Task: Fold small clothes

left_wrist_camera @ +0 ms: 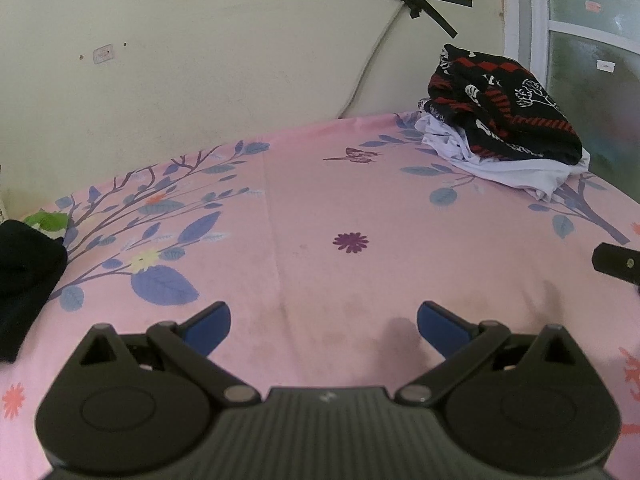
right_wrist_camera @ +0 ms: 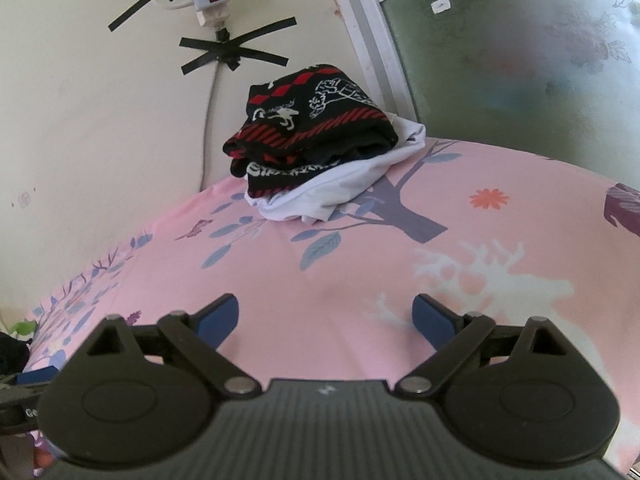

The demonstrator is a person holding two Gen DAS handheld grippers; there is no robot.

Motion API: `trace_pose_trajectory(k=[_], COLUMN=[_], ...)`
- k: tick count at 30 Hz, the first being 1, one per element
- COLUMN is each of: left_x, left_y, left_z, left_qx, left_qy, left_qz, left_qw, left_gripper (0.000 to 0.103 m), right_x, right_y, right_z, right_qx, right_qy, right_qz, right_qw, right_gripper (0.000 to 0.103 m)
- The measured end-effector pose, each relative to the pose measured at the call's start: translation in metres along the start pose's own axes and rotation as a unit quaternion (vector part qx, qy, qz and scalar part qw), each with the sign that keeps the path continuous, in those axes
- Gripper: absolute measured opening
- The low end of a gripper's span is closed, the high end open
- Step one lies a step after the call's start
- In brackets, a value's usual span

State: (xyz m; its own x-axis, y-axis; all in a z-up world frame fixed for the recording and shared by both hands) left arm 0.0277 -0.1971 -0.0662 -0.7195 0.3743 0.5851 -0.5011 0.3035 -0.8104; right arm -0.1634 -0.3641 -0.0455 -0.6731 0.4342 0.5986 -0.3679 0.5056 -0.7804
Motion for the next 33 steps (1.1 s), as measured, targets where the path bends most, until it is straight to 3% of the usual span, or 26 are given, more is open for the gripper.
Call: trace_pose_trajectory(k=[18, 26, 33], left_x=[0.002, 0.018, 0.021], left_y=[0.001, 0.003, 0.002], left_z=[0.003, 0.017, 0.019], left_qx=[-0.008, -0.052, -0.058], left_qy=[0.031, 0.060, 0.072], left_qz=[0.001, 0.047, 0.058], left_qw=[0.9995, 0.9957, 0.9940], left_gripper=[0.103, 0.103, 0.103], right_x=[0.003, -0.007, -0.013], right_y=[-0.001, -0.011, -0.010], right_z=[-0.006, -0.002, -0.003], right_qx=[0.014, -0.017, -0.017], right_qy=[0.003, 0.005, -0.003], right_qz=[0.016, 0.027, 0.018], right_qw=[1.000, 0.999, 1.000], right_gripper=[0.088, 0.088, 0.088])
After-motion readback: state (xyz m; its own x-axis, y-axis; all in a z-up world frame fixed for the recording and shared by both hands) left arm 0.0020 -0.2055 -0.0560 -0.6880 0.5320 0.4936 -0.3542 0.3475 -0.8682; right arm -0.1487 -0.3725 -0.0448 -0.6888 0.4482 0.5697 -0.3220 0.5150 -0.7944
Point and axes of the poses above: each gripper's, at about its wrist camera, not at the fingertips, and x roughly against the way its jaws point, z to its right, y to its underside, the point moved 5 cm from there along -x, roughly the way its jaws point, and after that the axes turned 4 degrees about x, right-handed, at the moved point
